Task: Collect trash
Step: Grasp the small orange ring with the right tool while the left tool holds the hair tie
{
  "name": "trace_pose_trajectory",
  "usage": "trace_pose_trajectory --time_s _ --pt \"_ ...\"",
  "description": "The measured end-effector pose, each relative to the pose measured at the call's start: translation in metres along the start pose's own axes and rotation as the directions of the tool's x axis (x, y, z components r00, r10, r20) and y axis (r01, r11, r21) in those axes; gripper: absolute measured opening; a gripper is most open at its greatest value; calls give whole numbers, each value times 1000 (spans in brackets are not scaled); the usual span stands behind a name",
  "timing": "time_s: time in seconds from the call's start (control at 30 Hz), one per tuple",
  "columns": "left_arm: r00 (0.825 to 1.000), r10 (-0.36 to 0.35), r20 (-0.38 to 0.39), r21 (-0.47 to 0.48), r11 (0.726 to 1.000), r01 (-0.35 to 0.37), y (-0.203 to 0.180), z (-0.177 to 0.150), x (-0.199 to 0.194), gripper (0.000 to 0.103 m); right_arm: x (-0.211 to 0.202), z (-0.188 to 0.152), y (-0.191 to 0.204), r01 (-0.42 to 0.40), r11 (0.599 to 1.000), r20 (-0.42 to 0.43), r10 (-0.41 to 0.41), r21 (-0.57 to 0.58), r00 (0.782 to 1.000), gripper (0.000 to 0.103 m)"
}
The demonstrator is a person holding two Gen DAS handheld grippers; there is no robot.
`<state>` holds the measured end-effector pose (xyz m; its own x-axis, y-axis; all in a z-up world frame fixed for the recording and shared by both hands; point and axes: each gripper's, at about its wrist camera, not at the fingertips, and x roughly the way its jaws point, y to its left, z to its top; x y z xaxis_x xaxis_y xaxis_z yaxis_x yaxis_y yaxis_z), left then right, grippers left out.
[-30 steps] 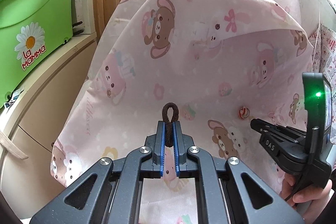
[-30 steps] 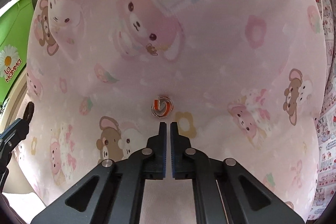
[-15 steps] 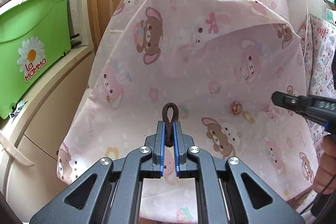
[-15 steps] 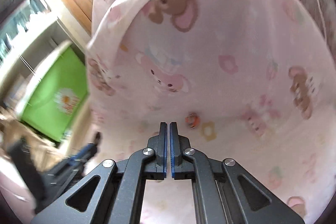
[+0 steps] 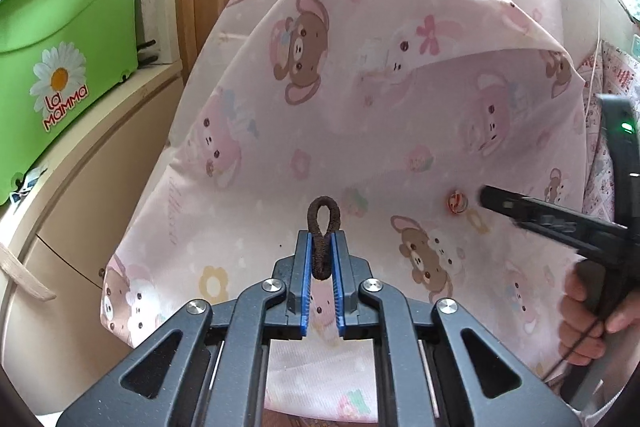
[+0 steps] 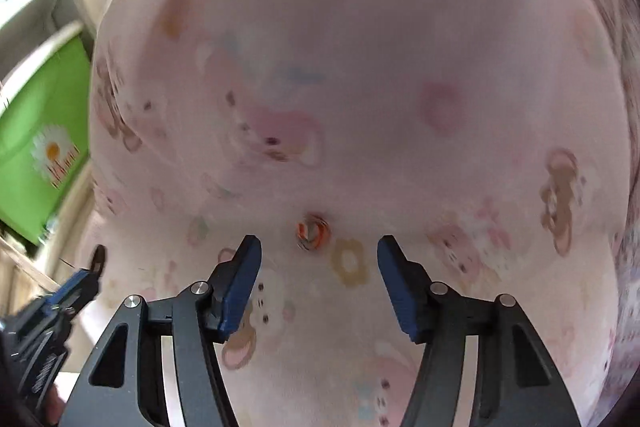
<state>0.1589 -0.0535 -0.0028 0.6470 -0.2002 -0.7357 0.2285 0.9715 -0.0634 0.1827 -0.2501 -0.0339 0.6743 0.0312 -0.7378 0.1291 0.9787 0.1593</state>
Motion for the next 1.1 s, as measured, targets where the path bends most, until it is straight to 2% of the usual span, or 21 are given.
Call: trace_pose_trajectory --time_s 0.1,0.13,0.3,0.37,0.43,0.47,0.53,0.8,1.1 --pt "1000 4 7 9 1000 -4 0 1 0 9 22 0 13 26 999 -35 -27 -37 999 63" --pt "1000 7 10 14 1000 -7 0 1 0 9 31 -1 16 63 997 -51 -66 -50 997 63" --pt "1000 5 5 4 1000 -5 3 3 4 9 44 3 19 123 991 -33 -125 -56 992 59" --pt "1000 6 -1 3 1000 -6 3 2 6 9 48 5 20 124 991 -32 -125 -42 992 40" --pt "1000 4 -4 6 1000 -4 3 2 6 9 48 5 17 108 994 -38 -109 -32 993 30" --pt "1000 2 -4 7 1000 -2 3 1 5 9 47 5 16 104 994 -34 -105 -26 994 22" --pt "1000 0 0 12 1000 0 2 2 4 9 45 4 16 107 994 -29 -108 -25 994 13" --pt "999 -1 38 12 1000 1 4 3 -6 9 25 -2 20 79 995 2 -79 -54 997 11" --pt "998 -29 50 16 999 28 2 -3 -24 9 -45 -27 43 20 985 118 0 -169 993 11"
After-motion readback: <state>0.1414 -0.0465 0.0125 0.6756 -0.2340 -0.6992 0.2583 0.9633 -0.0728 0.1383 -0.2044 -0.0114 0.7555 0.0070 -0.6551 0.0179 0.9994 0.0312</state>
